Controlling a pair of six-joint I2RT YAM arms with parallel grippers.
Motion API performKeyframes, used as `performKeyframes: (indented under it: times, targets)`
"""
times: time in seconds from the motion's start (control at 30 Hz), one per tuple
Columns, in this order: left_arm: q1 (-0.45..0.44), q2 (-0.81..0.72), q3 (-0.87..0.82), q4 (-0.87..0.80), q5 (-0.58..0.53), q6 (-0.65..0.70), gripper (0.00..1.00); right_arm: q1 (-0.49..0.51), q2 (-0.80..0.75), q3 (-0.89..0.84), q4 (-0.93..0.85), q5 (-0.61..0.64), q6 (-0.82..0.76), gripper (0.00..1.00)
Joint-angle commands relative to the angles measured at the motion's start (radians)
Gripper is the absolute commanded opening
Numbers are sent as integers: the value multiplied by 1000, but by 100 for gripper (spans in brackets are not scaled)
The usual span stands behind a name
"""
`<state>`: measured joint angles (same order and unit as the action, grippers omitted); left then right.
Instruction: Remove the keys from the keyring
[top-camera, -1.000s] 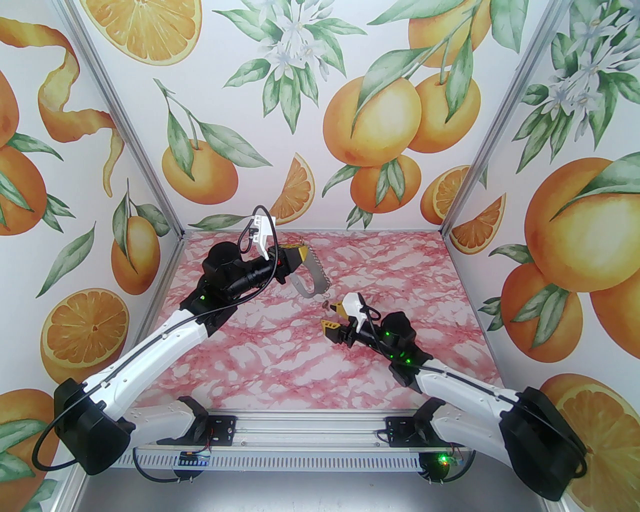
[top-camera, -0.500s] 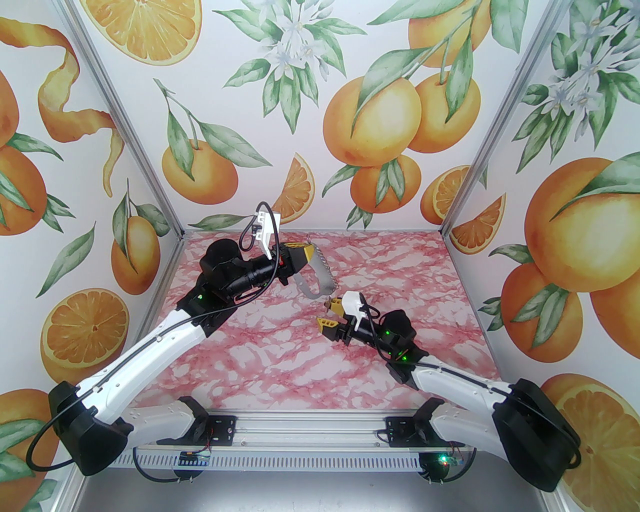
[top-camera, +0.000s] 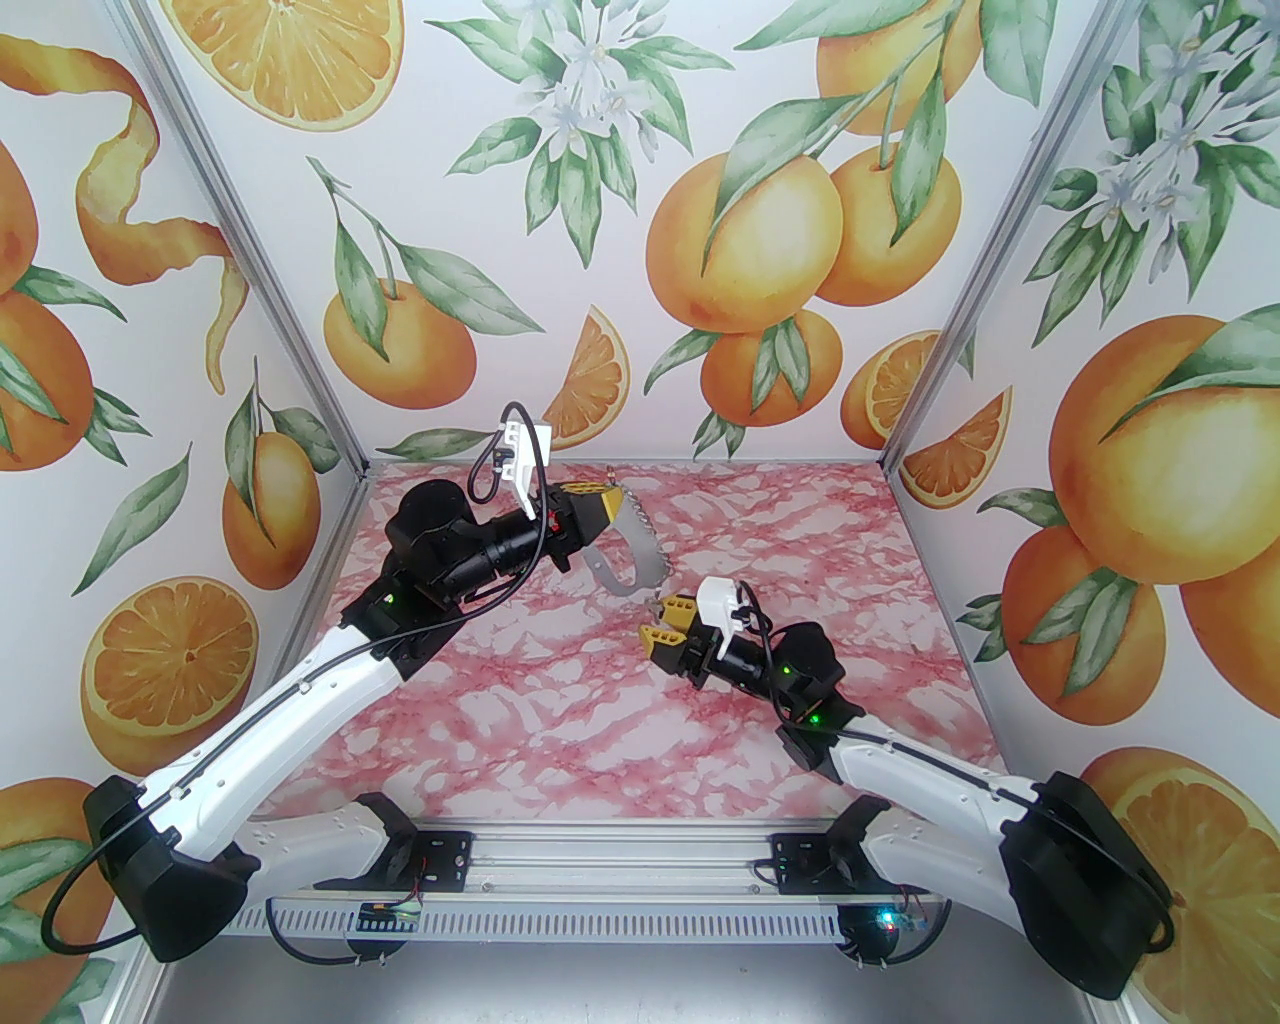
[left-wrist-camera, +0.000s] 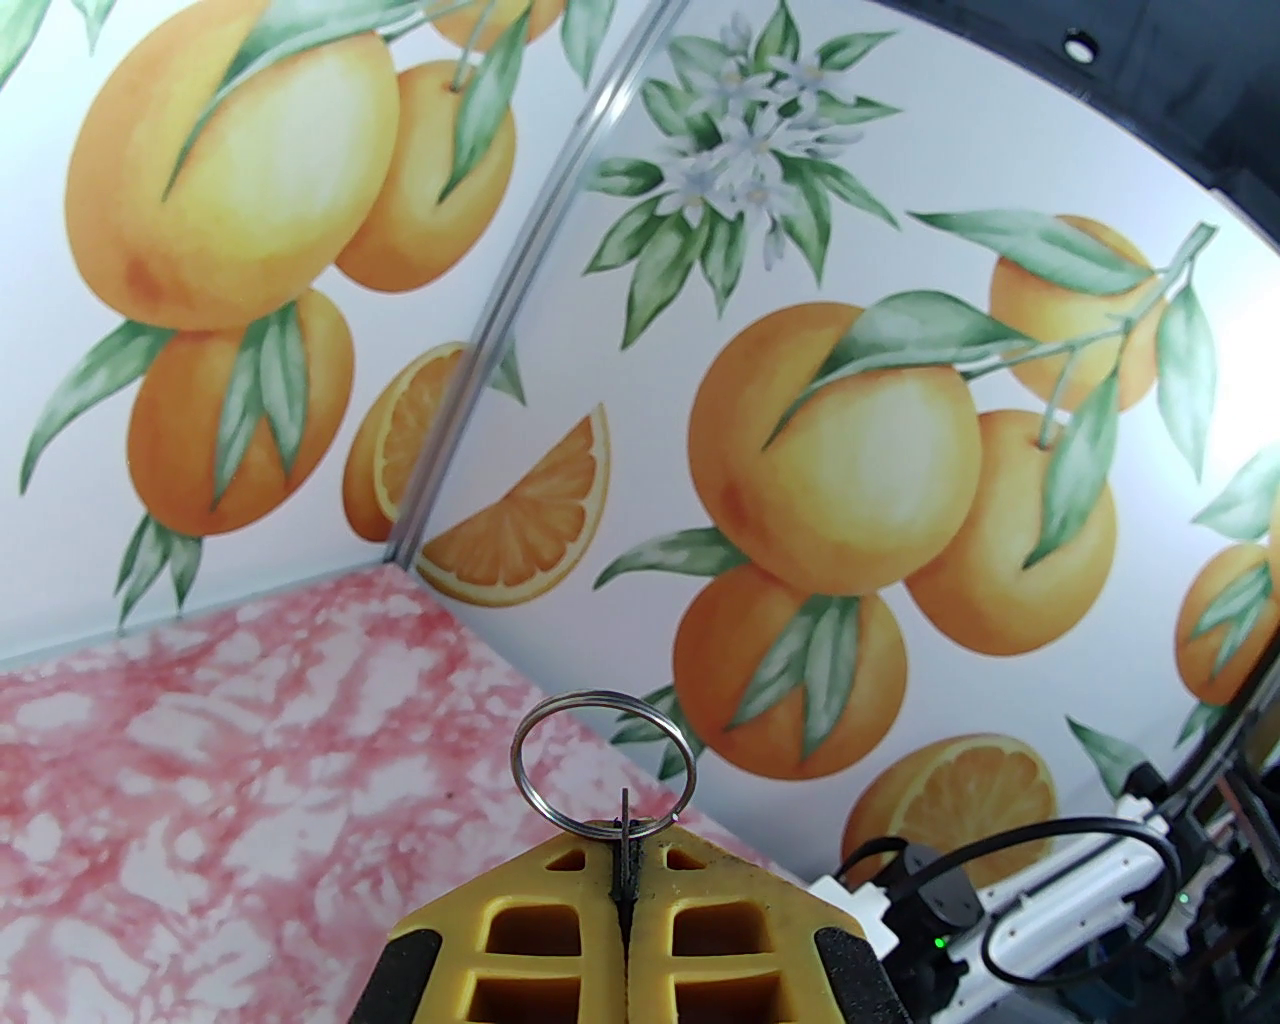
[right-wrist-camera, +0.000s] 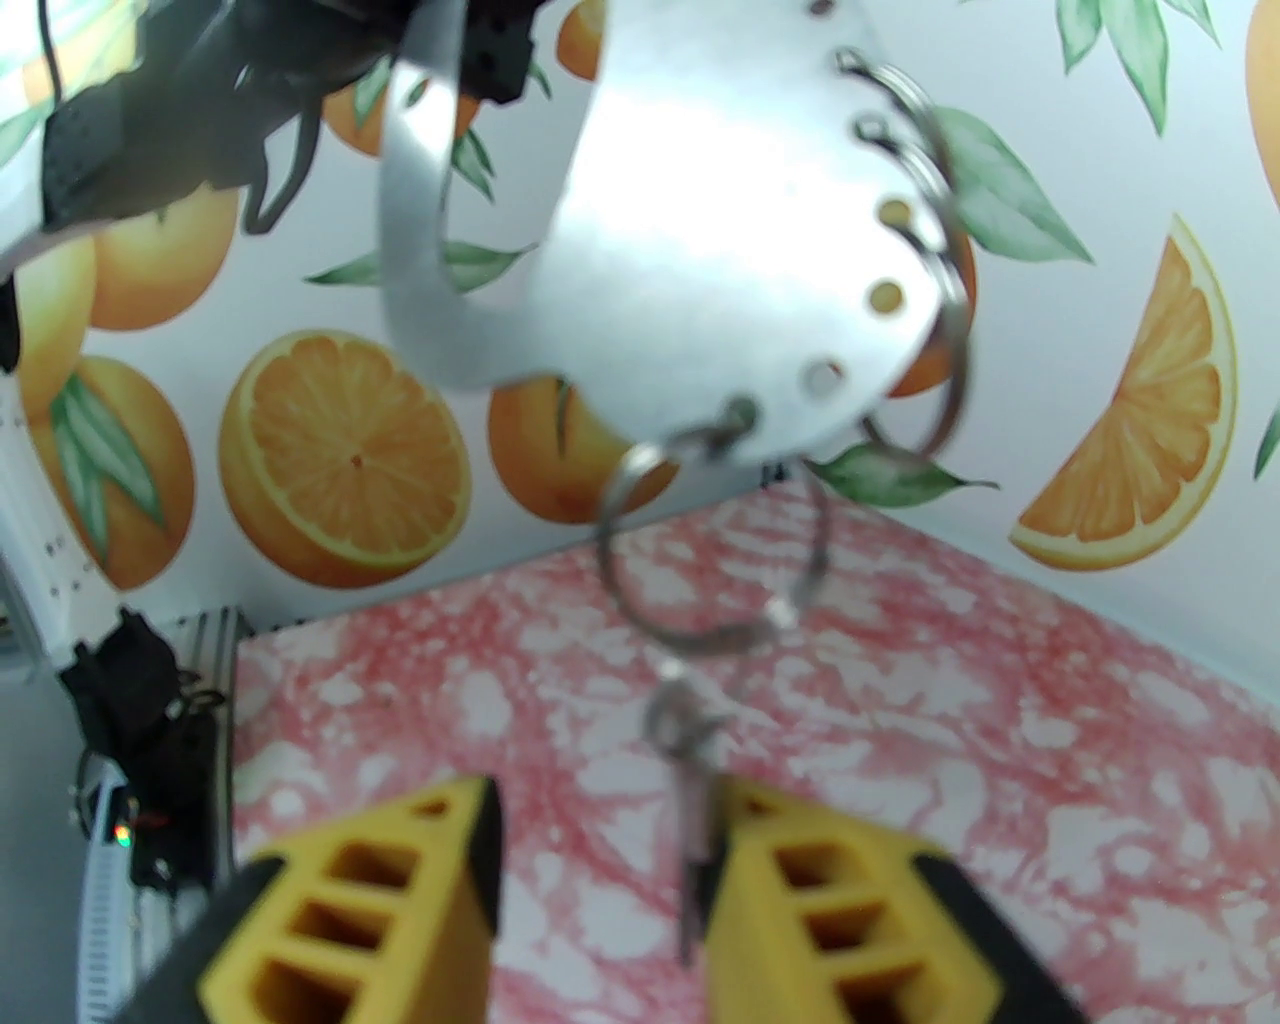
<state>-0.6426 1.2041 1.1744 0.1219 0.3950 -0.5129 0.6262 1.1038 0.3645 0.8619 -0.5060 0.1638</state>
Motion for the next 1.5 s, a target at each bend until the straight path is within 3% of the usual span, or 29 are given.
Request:
performKeyframes:
  times: [0.0,0.27,0.4,0.6,0.87,0.97,1.17,1.33,1.47]
  targets:
    - [-8,-29,44,-5,-6,18,0,3,-3,1,50,-18,35,33]
    - [-14,-40,43,-18,-26,32,0,3,13,9,73,0,58,15]
    - [-8,-68,25,-63,-112,75,0,4,-18,40,-58,44,63,2]
    - [61,-106,-65,-47,-197,65,0,4,-98,130,-356,115,69,0]
    - [116,-72,-262,99,-309,-77,0,3,-86,329,-689,160,163,0]
    - [117,-66,-331,101,-358,-133,22,4,-52,419,-813,173,203,0]
    - [121,-119,-493,83,-394,-230,49,11,52,616,-1029,203,316,0]
    - [123,-237,-593,-8,-406,-227,63,32,143,790,-1276,257,358,0]
    - [123,-299,-613,-51,-380,-170,68,63,207,938,-1546,342,341,0]
